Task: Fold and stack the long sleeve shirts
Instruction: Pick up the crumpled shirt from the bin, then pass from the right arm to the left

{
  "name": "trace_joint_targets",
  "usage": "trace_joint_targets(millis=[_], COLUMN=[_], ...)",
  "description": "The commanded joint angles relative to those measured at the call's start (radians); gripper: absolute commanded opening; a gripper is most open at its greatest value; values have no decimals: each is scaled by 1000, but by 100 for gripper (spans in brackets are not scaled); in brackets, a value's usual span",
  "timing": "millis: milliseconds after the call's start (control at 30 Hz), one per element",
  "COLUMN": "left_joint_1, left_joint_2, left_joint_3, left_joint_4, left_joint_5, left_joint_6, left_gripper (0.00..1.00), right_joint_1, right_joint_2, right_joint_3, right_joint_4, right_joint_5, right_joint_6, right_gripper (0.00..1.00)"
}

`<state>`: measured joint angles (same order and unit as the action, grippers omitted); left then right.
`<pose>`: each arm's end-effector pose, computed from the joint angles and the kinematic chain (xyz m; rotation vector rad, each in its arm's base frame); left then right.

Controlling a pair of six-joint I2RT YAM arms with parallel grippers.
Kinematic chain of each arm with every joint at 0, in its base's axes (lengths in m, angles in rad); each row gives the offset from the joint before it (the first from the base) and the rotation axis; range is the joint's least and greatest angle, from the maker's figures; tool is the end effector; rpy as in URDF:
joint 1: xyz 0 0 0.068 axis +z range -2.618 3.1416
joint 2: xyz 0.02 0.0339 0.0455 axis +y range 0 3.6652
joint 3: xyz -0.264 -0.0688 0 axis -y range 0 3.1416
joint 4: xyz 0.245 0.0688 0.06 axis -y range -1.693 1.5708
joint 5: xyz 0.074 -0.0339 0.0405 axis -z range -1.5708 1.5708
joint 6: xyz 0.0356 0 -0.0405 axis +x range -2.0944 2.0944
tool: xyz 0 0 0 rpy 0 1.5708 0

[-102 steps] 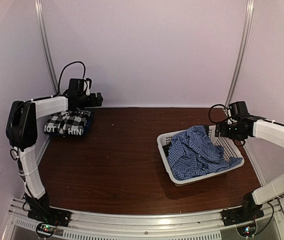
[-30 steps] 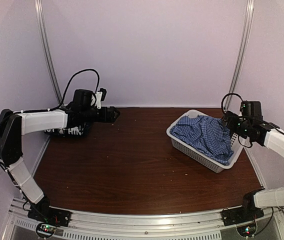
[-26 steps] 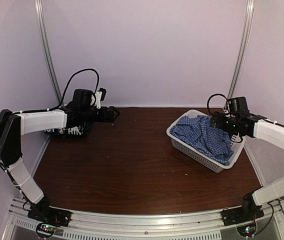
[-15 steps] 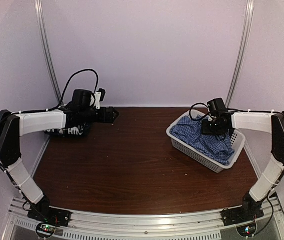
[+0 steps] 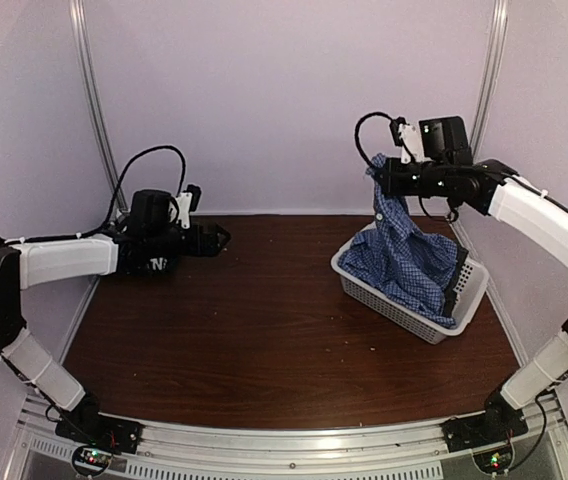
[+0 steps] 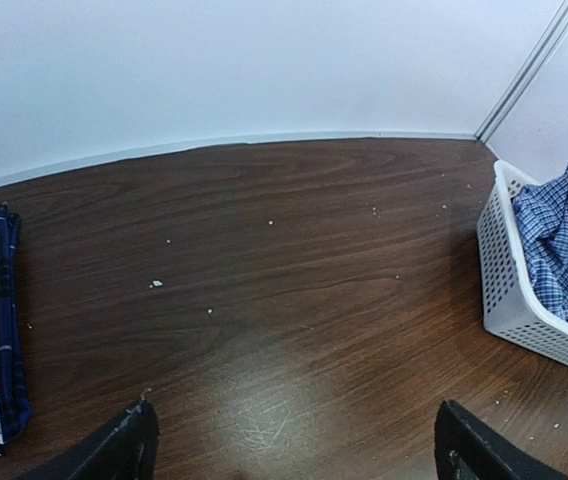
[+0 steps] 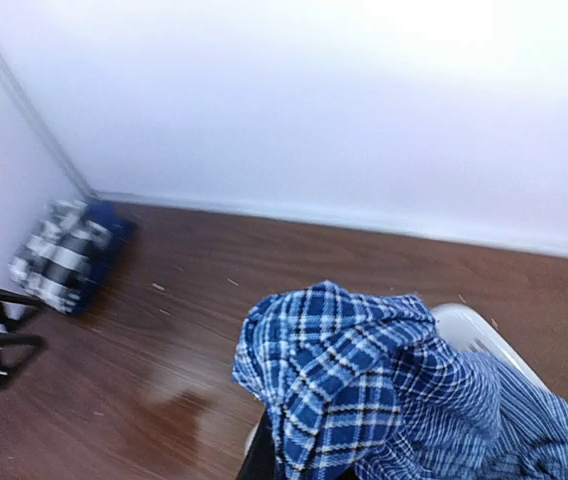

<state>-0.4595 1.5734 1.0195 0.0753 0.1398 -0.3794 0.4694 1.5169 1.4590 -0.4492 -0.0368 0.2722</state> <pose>0.3183 -0.1630 0.2493 0.1741 2.1036 -0.6568 0.3112 0.1593 0.3696 -0.2310 2.1021 0.4871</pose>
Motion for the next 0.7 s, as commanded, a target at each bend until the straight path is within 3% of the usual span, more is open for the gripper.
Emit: trace_joint_targets(millis=[0,233,500,667], left_joint_1=[-5,-4,-26,-95], left_joint_2=[-100,-219,-348,-331], left_joint_3=[-59,-135,-314,-346], left_joint_4=[166,212,575,673], left_joint_5=[25,-50,394,459], left_joint_6=[-24,-45,30,89], left_gripper=[98,98,98,98], right_joint_1=[115,292,378,393], right_joint_2=[-66,30,279,386], right_joint_3=[184,365,583,636], right_joint_4=[47,139,214,382], right_joint_5=[-151,-343,-645,-831], right_joint_6=[-7,26,107,275], right_gripper=[0,0,0,0])
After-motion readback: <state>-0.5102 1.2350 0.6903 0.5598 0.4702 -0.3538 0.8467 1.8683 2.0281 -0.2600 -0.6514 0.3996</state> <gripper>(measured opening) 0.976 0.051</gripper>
